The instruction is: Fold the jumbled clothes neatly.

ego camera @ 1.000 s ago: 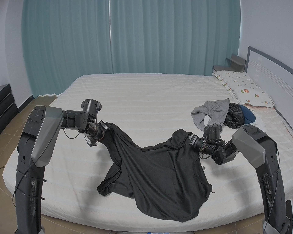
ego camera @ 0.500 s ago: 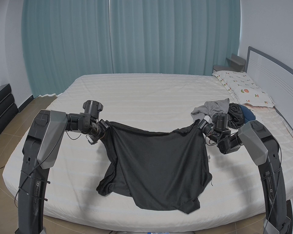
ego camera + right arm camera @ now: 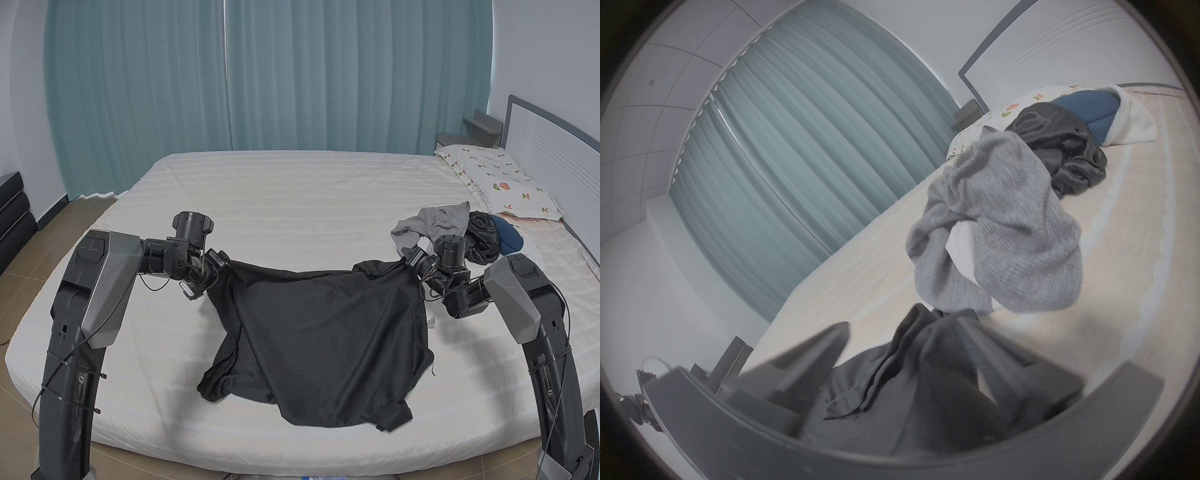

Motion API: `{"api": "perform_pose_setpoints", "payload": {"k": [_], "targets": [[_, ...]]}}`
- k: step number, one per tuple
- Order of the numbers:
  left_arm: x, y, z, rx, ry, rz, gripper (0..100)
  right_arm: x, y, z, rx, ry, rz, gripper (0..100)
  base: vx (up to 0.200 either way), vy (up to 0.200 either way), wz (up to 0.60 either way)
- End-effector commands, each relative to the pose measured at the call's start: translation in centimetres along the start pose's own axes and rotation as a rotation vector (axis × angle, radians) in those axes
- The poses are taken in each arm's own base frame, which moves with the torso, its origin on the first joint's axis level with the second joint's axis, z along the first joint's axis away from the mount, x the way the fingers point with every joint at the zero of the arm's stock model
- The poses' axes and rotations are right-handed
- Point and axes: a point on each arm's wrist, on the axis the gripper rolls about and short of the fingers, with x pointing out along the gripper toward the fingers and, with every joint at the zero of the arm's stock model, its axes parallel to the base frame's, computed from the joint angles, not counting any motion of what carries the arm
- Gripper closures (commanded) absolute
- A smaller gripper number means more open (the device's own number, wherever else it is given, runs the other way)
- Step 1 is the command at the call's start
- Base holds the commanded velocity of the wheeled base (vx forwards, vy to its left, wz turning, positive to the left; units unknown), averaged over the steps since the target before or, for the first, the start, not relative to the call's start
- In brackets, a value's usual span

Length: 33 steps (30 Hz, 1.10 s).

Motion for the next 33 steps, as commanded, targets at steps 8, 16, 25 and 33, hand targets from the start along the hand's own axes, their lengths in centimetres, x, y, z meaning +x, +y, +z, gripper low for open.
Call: {"api": "perform_pose_setpoints", "payload": {"k": [8, 16, 25, 33], "targets": [[-6.2, 0.0, 0.6, -0.004, 0.141, -0.07, 0, -6.9, 1.1, 4.7, 0.026, 0.057, 0.08, 0, 0.0, 0.0, 0.0], [-10.0, 0.8, 1.0, -0.002, 0.189, -0.089, 0, -11.7, 2.0, 4.7, 0.073, 0.126, 0.111, 0, 0.0, 0.0, 0.0], [-11.5, 1.8, 1.1, 0.033, 0.206, -0.107, 0, -15.5, 1.8, 4.1, 0.094, 0.196, 0.148, 0, 0.0, 0.0, 0.0], [-14.1, 2.8, -0.6, 0.035, 0.278, -0.104, 0, -18.6, 1.2, 3.2, 0.129, 0.245, 0.135, 0, 0.0, 0.0, 0.0]]}}
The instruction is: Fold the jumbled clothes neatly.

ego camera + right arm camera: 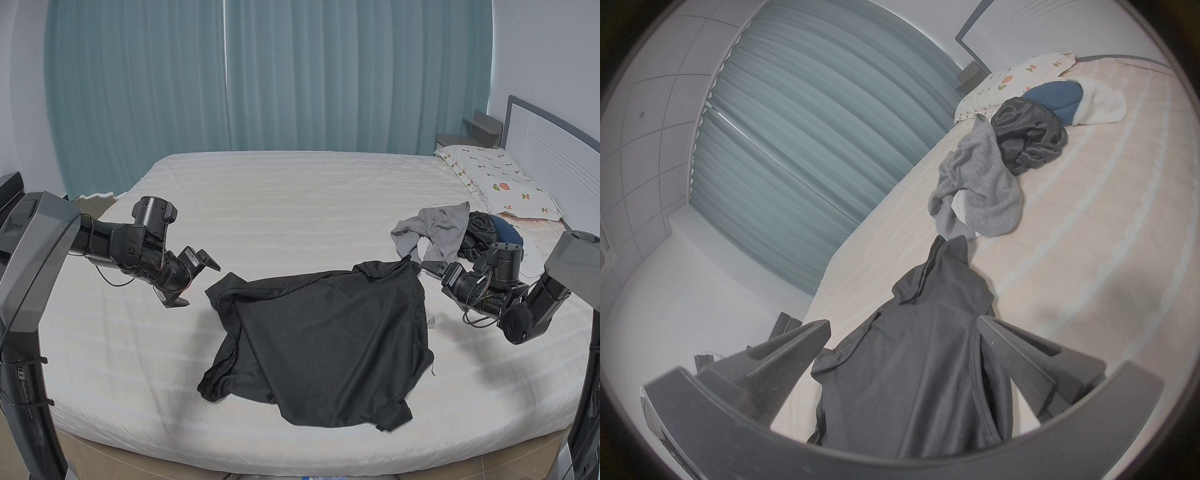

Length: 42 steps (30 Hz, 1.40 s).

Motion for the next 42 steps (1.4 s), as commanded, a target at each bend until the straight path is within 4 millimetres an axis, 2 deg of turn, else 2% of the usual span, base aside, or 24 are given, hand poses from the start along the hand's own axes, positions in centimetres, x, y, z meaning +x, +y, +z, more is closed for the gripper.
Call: {"api": "perform_pose_setpoints", "payload": {"k": [1, 4, 8, 9, 13, 14, 18, 22, 30, 33, 37, 42], "targets": [[-2.8, 0.3, -2.0, 0.004, 0.052, -0.02, 0, -2.6, 0.5, -0.9, 0.018, 0.032, 0.002, 0, 0.0, 0.0, 0.0], [-3.9, 1.2, -3.8, -0.003, 0.084, -0.009, 0, -3.8, 1.2, -2.0, 0.018, 0.064, 0.003, 0, 0.0, 0.0, 0.0], [-4.3, 2.4, -4.9, -0.026, 0.085, -0.016, 0, -5.3, 1.4, -2.7, 0.022, 0.093, -0.006, 0, 0.0, 0.0, 0.0], [-4.3, 3.4, -5.8, -0.026, 0.093, -0.022, 0, -5.9, 1.4, -3.6, 0.023, 0.123, -0.018, 0, 0.0, 0.0, 0.0], [-4.2, 4.9, -7.4, -0.02, 0.1, -0.025, 0, -6.9, 1.1, -5.2, 0.027, 0.177, -0.042, 0, 0.0, 0.0, 0.0], [-3.9, 5.5, -8.4, -0.01, 0.102, -0.029, 0, -7.4, 1.0, -5.7, 0.031, 0.199, -0.053, 0, 0.0, 0.0, 0.0], [-3.7, 6.2, -9.9, -0.046, 0.082, -0.076, 0, -8.0, 0.5, -6.6, 0.062, 0.232, -0.08, 0, 0.0, 0.0, 0.0], [-3.2, 7.0, -11.1, -0.037, 0.084, -0.092, 0, -8.2, 0.0, -7.1, 0.071, 0.252, -0.101, 0, -0.2, 0.0, 0.0], [-1.8, 7.8, -12.0, -0.031, 0.087, -0.056, 0, -8.6, -0.2, -8.1, 0.069, 0.29, -0.117, 0, -0.2, 0.0, 0.0], [-0.9, 8.0, -12.0, -0.03, 0.048, -0.015, 0, -8.7, -0.1, -8.2, 0.068, 0.294, -0.116, 0, 0.0, 0.0, 0.0], [1.5, 8.1, -11.8, -0.013, -0.088, 0.042, 0, -8.7, -0.1, -8.3, 0.067, 0.301, -0.118, 0, 0.0, 0.0, 0.0], [4.1, 8.2, -12.8, 0.017, -0.119, 0.101, 0, -8.7, -0.1, -8.4, 0.067, 0.302, -0.117, 0, 0.0, 0.0, 0.0]]}}
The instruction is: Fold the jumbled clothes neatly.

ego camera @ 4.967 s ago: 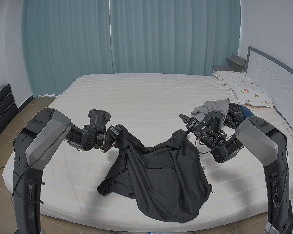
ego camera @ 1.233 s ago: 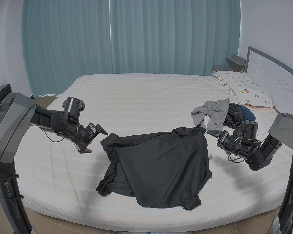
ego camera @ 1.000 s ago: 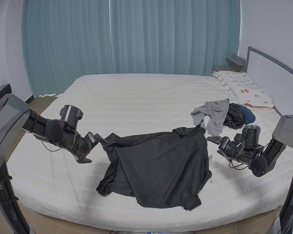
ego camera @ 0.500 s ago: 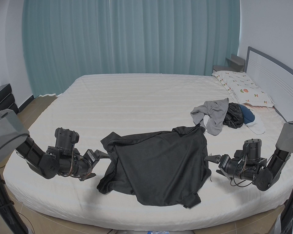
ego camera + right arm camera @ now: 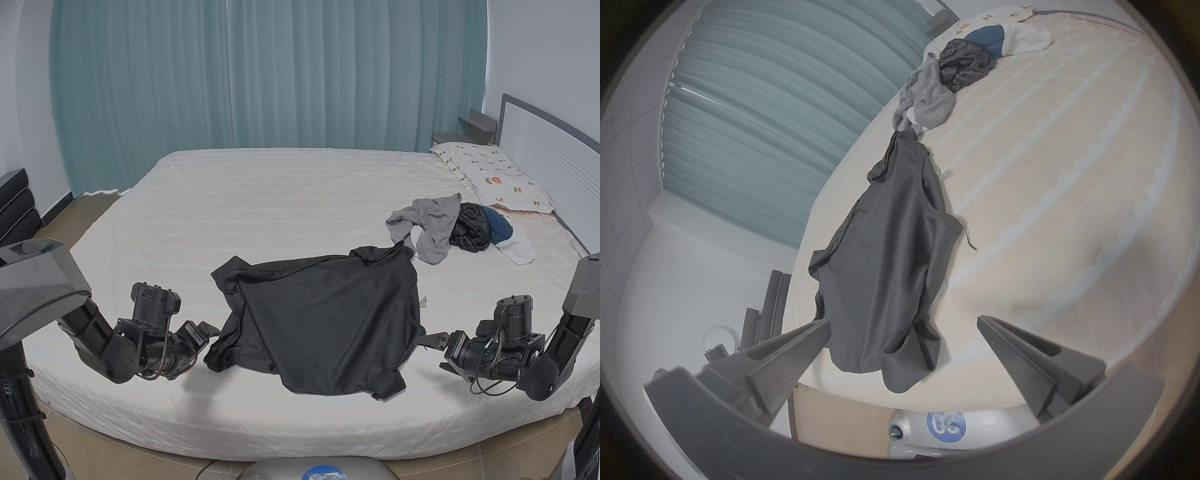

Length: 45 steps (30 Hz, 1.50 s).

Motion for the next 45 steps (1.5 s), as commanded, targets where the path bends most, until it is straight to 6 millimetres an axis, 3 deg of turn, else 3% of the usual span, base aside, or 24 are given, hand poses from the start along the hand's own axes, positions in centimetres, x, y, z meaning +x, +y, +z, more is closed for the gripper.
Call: {"api": "perform_pose_setpoints", "payload": {"k": [1, 10, 11, 14, 20, 27, 32, 36, 41, 42, 45], "targets": [[3.2, 0.4, -1.9, 0.037, 0.021, 0.059, 0, 0.1, -0.1, -0.1, -0.001, 0.005, -0.004, 0, 0.0, 0.0, 0.0], [4.6, -1.0, -1.4, 0.075, -0.005, 0.023, 0, 0.1, -0.1, -0.2, -0.002, 0.007, -0.004, 0, 0.0, 0.0, 0.0], [5.0, -1.0, -1.4, 0.086, -0.002, 0.027, 100, 0.1, -0.1, -0.2, -0.002, 0.007, -0.004, 0, 0.0, 0.0, 0.0], [5.5, -0.6, -1.3, 0.105, -0.004, 0.046, 100, 0.2, -0.1, -0.2, -0.003, 0.01, -0.01, 0, 0.0, 0.0, 0.0], [4.7, 0.0, -1.0, 0.091, -0.01, 0.056, 100, 1.0, -0.5, -0.7, -0.005, 0.032, -0.026, 0, 0.0, 0.0, 0.0], [0.8, 0.7, 1.8, 0.03, -0.084, 0.044, 100, 3.2, -1.1, -0.5, -0.004, 0.041, -0.04, 0, 0.0, 0.0, 0.0], [-1.6, 1.2, 3.5, -0.003, -0.135, 0.034, 100, 6.5, -2.1, 0.5, 0.011, 0.007, -0.081, 0, 0.0, 0.0, 0.0], [-2.0, 1.3, 3.6, -0.005, -0.133, 0.043, 100, 8.5, -2.7, 1.9, 0.016, -0.061, -0.1, 0, 0.0, 0.0, 0.0], [-1.9, 1.3, 3.5, -0.004, -0.129, 0.047, 100, 9.6, -3.0, 2.7, 0.026, -0.069, -0.124, 0, 0.0, 0.0, 0.0], [-1.7, 1.4, 3.4, -0.003, -0.125, 0.05, 100, 10.2, -2.9, 3.1, 0.03, -0.07, -0.129, 100, 0.0, 0.0, 0.0], [-1.8, 1.4, 3.4, -0.003, -0.124, 0.051, 100, 10.3, -2.9, 3.8, 0.041, -0.091, -0.119, 100, 0.0, 0.0, 0.0]]}}
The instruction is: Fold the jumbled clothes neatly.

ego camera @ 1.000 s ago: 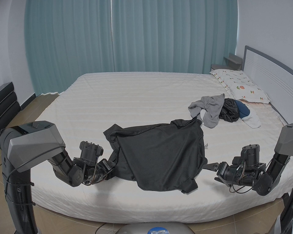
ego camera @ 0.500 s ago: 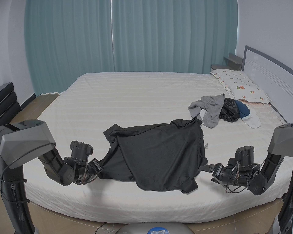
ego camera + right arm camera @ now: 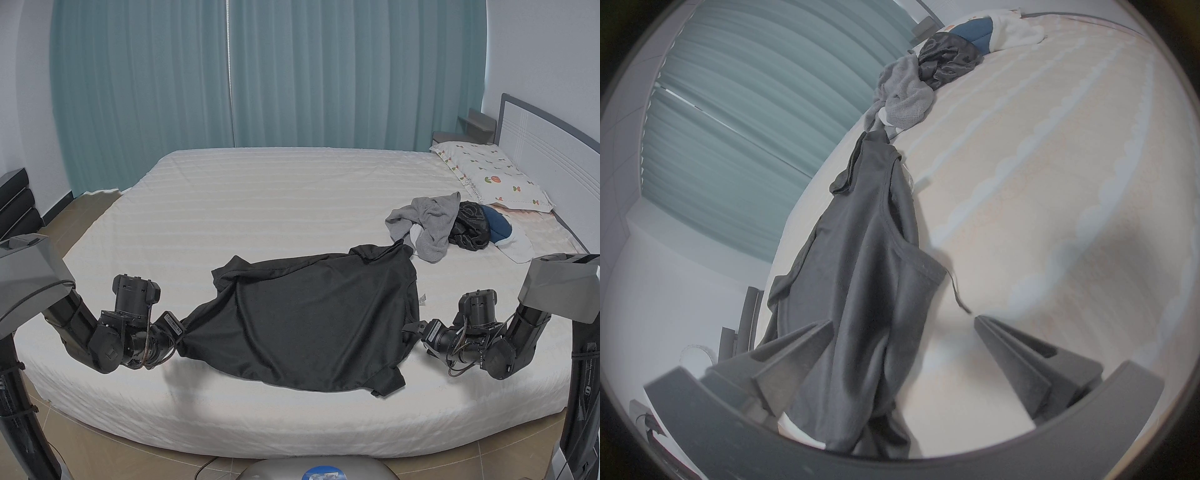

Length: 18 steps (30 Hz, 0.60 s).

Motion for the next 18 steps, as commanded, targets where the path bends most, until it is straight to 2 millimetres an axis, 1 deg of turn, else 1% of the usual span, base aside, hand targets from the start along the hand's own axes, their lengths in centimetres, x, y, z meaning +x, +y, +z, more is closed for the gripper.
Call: {"api": "perform_pose_setpoints", "payload": {"k": [1, 4, 5, 8, 9, 10, 12, 16, 18], "targets": [[-0.2, -0.1, 0.1, -0.001, -0.004, -0.004, 100, 1.1, -0.6, 0.7, 0.017, -0.015, -0.013, 100, 0.0, 0.0, 0.0], [-0.4, -0.1, 0.2, -0.001, -0.009, -0.008, 100, 0.7, -0.2, 1.3, 0.018, -0.043, -0.007, 100, 0.0, 0.0, 0.0], [-0.6, -0.3, 0.3, -0.002, -0.016, -0.015, 100, 0.4, 0.0, 2.2, 0.022, -0.073, 0.002, 100, 0.0, 0.0, 0.0], [-0.6, -0.4, 0.5, -0.005, -0.024, -0.019, 100, 0.1, 0.5, 3.4, 0.023, -0.108, 0.021, 100, 0.0, 0.0, 0.0], [-0.5, -0.3, 0.7, -0.01, -0.033, -0.016, 100, 0.0, 0.7, 4.3, 0.027, -0.129, 0.026, 100, 0.0, 0.0, 0.0], [-0.5, -0.2, 0.8, -0.012, -0.034, -0.014, 100, 0.0, 0.7, 4.4, 0.027, -0.132, 0.025, 100, 0.0, 0.0, 0.0], [-0.3, 0.0, 1.4, -0.026, -0.054, -0.005, 100, -0.3, 1.4, 5.9, 0.031, -0.162, 0.036, 100, 0.0, 0.0, 0.0], [0.0, 0.2, 2.5, -0.052, -0.096, 0.006, 100, -0.4, 2.1, 7.9, 0.038, -0.19, 0.041, 100, 0.0, 0.0, 0.0], [0.3, 0.5, 2.7, -0.06, -0.101, 0.017, 100, -0.4, 2.4, 8.9, 0.04, -0.209, 0.046, 100, 0.0, 0.0, 0.0]]}}
